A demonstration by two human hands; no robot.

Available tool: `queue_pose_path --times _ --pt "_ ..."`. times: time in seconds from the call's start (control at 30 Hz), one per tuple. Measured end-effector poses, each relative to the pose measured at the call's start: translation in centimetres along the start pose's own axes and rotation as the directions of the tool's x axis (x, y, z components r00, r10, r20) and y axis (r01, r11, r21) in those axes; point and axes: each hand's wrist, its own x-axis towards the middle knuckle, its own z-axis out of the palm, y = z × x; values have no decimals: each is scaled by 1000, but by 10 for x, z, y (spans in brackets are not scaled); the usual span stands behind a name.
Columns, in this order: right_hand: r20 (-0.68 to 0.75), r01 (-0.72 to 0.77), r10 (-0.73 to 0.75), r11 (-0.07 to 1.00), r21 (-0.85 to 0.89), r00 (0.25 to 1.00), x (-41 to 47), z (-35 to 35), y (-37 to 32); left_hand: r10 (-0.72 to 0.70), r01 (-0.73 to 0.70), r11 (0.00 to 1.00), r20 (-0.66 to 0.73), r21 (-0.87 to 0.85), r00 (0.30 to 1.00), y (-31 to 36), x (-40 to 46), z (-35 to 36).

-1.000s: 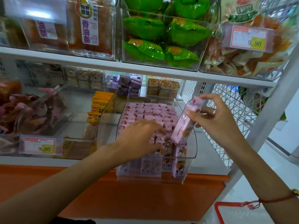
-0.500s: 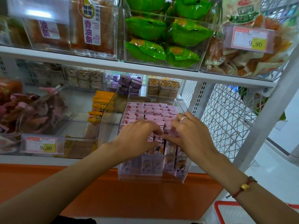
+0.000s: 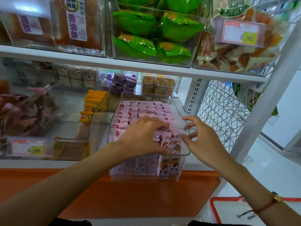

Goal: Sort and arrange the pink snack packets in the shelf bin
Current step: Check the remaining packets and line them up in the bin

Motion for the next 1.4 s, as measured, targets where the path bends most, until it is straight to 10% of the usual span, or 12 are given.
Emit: queue_pose_path --times 0.43,0.6,1.17,1.4 --pt "2 -9 8 990 142 1000 -1 0 11 6 -5 1000 146 -7 989 -13 21 -3" --pt "21 -78 75 953 292 997 7 -3 16 -169 148 976 -129 -159 977 -38 84 -13" --pt "-40 -59 74 952 299 996 26 9 22 -119 142 984 -197 107 973 -78 173 39" --pt "-26 -106 117 958 266 993 21 6 19 -299 233 952 -445 -198 844 -63 162 17"
